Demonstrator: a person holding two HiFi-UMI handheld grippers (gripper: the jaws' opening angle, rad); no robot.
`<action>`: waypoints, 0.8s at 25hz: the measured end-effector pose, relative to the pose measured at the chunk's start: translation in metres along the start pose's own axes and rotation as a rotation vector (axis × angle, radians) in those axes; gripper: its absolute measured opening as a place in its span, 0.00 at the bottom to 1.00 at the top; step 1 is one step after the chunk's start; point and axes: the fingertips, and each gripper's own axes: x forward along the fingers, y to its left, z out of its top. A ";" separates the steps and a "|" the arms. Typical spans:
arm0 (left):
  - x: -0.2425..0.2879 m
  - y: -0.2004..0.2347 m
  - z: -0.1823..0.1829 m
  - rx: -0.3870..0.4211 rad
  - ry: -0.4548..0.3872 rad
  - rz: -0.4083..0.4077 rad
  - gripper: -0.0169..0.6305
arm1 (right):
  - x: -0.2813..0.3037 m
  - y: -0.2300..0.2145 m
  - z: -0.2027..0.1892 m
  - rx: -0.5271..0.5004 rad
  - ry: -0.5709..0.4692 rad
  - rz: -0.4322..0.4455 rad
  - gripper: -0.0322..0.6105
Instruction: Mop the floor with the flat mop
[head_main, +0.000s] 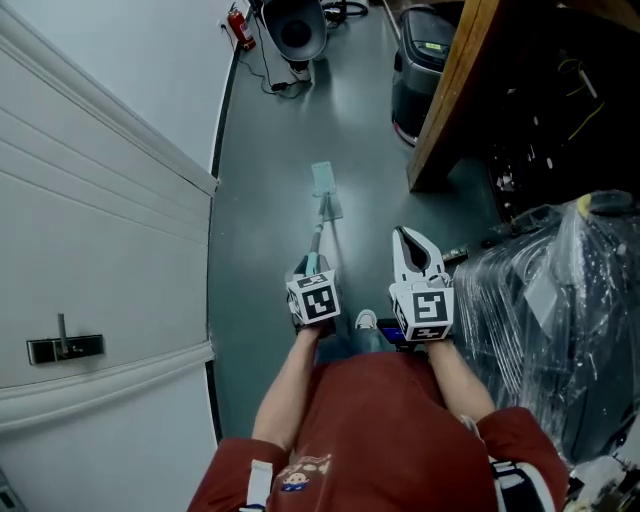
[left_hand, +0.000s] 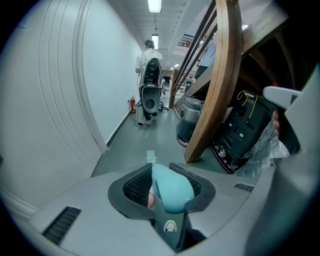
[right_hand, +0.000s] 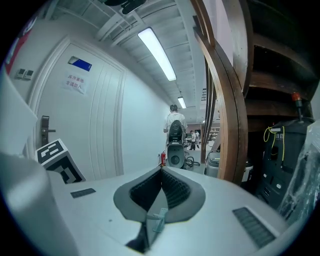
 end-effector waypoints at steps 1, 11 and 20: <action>-0.006 0.000 -0.004 0.000 -0.001 -0.001 0.22 | -0.005 0.003 -0.001 -0.001 0.000 0.001 0.08; -0.058 0.027 -0.066 -0.025 0.020 -0.017 0.22 | -0.058 0.064 -0.011 -0.017 0.002 -0.005 0.08; -0.118 0.058 -0.131 -0.016 -0.008 -0.053 0.22 | -0.123 0.139 -0.027 -0.053 0.012 -0.012 0.08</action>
